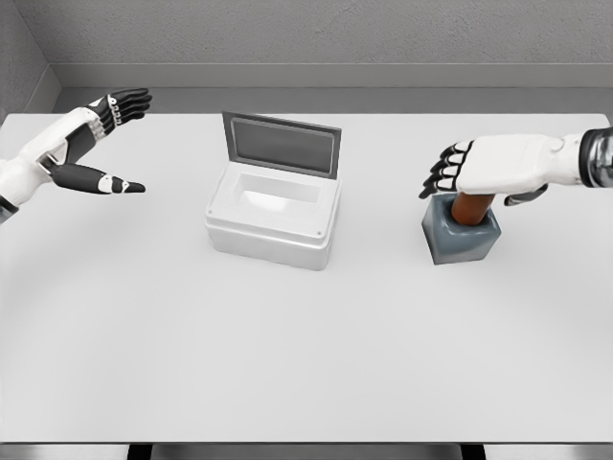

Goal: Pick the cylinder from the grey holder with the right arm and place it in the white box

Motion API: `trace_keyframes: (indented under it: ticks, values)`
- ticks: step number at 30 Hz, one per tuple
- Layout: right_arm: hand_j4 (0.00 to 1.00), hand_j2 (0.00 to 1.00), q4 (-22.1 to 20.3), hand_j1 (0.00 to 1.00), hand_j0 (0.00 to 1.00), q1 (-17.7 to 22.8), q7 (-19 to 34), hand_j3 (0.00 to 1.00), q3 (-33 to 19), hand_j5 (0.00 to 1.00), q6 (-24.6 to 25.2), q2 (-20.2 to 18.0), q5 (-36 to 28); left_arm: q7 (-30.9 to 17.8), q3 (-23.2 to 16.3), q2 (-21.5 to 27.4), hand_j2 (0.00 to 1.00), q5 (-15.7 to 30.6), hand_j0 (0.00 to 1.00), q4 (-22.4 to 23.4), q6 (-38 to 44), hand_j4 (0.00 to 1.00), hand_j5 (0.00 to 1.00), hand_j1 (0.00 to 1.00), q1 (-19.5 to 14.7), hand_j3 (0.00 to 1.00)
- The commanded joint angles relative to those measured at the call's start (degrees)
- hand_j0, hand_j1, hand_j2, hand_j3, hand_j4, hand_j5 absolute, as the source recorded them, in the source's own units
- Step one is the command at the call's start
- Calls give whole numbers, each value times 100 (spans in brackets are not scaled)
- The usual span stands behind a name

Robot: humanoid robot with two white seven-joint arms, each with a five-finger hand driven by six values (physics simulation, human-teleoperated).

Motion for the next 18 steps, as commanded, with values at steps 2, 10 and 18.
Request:
trace_keyframes:
  ticks: [2, 10, 18]
  values:
    - [89, 89, 12, 89, 89, -9, -2, 89, 13, 89, 13, -10, 44, 1, 2, -52, 100, 42, 100, -2, 5, 100, 100, 100, 0, 100]
    - [64, 64, -23, 64, 64, -62, -2, 64, 13, 64, 13, -45, 44, 1, 2, -79, 100, 42, 100, -2, 5, 100, 100, 100, 0, 100]
    - [56, 56, -23, 56, 56, -70, -2, 56, 13, 56, 13, -54, 53, 1, 2, -79, 100, 51, 100, -2, 5, 100, 100, 100, 9, 100]
